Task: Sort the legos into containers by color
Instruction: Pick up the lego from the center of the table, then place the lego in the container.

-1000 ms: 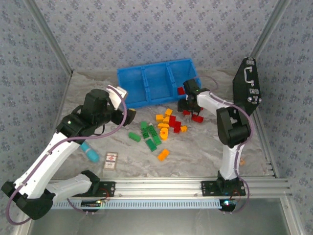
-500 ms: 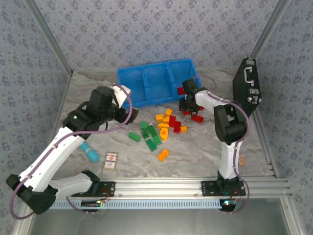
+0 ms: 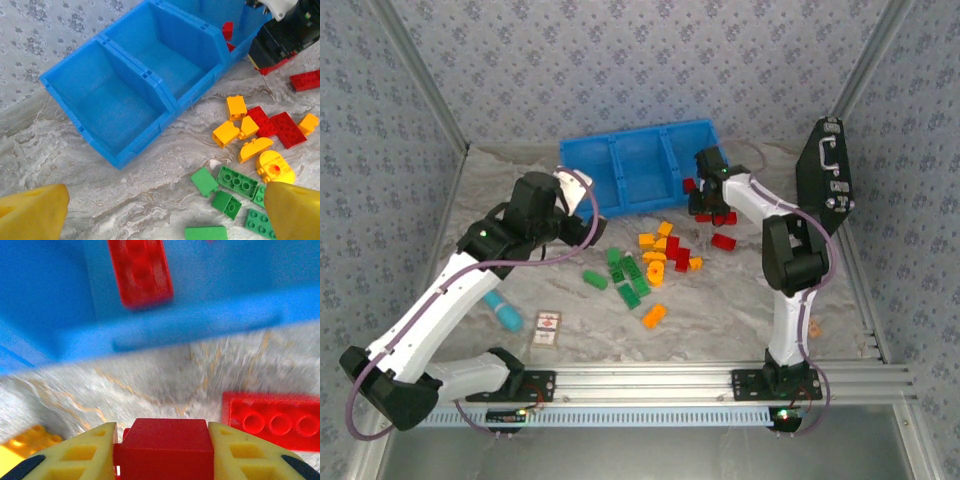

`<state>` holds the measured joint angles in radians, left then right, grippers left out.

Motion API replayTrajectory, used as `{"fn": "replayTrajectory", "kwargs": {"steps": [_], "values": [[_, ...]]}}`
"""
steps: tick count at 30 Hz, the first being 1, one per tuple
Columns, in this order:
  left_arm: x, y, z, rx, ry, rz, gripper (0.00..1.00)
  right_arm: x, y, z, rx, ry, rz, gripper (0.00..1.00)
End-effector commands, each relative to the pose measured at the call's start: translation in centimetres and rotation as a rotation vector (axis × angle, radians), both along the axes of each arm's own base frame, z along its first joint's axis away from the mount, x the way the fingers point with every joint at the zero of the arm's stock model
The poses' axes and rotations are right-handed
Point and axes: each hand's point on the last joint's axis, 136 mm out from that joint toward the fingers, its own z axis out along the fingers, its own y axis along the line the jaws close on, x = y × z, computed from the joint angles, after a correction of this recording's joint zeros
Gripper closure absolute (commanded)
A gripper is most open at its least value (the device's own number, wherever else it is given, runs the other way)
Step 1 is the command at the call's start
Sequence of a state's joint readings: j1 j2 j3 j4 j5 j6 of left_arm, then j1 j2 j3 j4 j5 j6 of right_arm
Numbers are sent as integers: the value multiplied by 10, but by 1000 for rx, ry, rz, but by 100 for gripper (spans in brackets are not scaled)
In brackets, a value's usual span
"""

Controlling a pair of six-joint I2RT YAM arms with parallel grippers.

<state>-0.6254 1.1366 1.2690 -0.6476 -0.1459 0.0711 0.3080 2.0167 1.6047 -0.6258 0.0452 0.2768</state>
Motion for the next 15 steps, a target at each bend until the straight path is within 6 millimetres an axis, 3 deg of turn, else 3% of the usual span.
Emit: {"fn": "replayTrajectory", "kwargs": {"steps": [1, 5, 8, 15], "values": [[17, 5, 16, -10, -62, 25, 0, 24, -5, 52, 19, -102, -5, 65], [32, 15, 12, 50, -94, 35, 0, 63, -5, 64, 1, -164, 3, 65], [42, 17, 8, 76, -111, 31, 0, 89, -9, 60, -57, -167, -3, 65], [48, -8, -7, 74, -86, -105, 0, 151, -15, 46, -38, -223, -42, 65]]}}
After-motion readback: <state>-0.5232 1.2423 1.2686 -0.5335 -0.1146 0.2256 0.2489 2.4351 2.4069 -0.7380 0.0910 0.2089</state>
